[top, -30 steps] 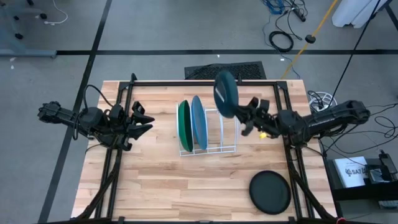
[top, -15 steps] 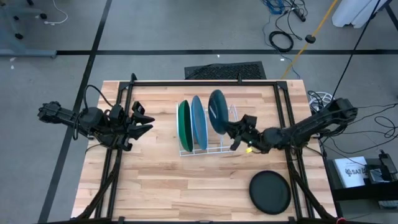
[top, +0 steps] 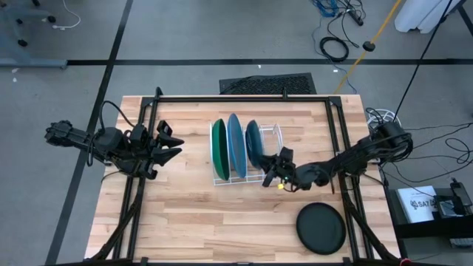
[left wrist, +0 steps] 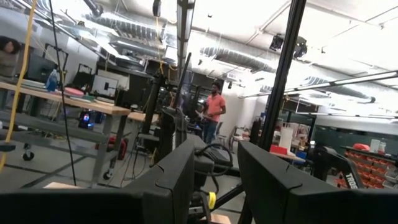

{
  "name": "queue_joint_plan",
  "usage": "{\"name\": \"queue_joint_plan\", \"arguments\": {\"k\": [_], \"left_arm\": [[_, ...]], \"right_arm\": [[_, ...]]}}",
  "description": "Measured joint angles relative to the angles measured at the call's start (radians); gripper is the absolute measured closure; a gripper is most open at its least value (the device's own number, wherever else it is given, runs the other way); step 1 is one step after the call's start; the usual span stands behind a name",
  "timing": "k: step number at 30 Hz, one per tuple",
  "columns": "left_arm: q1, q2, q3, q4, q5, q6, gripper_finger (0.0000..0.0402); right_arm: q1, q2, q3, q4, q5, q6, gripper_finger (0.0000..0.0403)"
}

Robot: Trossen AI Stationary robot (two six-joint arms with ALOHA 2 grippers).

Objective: Sort dishes
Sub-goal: Put the dark blue plate into the white dish rack

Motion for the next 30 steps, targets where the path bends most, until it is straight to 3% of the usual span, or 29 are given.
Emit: {"name": "queue_joint_plan", "arguments": {"k": [11,22,30], "left_arm": [[0.000,0.000,0.000,0.001,-0.002,-0.001,0.0267],[0.000,0.000,0.000,0.001,-0.004,-0.001,0.0267],[0.000,0.000,0.000,0.001,-0.003,-0.001,0.0267]], "right_arm": [[0.000,0.023,0.001,-0.018,0.010,0.008,0.0386],[0.000,0.024,0.017,0.017,0.006,-0.102,0.0381],[0.000,0.024,0.061,-0.015,-0.013,-0.138,0.0333]]}}
